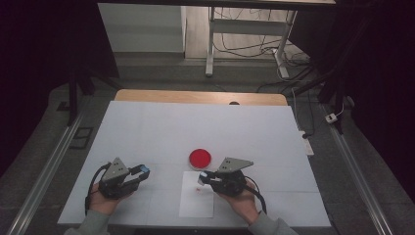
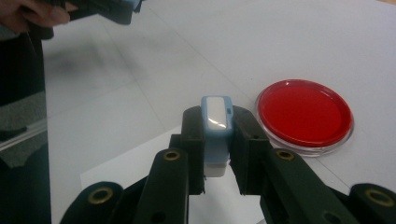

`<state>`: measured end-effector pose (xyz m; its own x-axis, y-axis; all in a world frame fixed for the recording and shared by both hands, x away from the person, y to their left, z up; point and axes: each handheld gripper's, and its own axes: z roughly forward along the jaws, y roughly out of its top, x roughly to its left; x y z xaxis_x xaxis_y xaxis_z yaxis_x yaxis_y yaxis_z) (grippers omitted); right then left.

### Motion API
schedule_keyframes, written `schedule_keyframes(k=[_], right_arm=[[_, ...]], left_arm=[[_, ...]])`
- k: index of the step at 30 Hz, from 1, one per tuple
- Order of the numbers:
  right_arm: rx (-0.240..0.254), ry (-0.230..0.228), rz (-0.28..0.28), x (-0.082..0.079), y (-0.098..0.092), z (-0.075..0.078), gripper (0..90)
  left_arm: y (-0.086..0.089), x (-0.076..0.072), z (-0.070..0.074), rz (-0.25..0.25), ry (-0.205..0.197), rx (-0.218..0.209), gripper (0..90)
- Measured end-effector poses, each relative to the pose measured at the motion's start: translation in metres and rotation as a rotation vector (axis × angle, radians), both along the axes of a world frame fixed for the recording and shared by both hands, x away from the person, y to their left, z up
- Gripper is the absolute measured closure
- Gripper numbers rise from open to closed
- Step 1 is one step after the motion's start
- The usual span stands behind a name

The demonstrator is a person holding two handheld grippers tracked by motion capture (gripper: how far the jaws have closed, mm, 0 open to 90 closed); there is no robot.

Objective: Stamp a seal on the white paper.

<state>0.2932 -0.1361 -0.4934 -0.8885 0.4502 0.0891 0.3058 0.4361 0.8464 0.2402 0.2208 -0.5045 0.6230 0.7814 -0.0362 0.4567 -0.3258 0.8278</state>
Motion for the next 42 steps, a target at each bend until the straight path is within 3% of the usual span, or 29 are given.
schedule_keyframes(k=[11, 42], right_arm=[[0.027, 0.016, -0.004, 0.002, -0.003, 0.000, 76.0], [0.121, -0.015, -0.056, 0.006, -0.020, 0.019, 76.0]], left_arm=[[0.000, 0.000, 0.000, -0.003, 0.000, 0.001, 65.3], [-0.003, 0.001, -0.002, -0.014, 0.007, 0.008, 65.3]])
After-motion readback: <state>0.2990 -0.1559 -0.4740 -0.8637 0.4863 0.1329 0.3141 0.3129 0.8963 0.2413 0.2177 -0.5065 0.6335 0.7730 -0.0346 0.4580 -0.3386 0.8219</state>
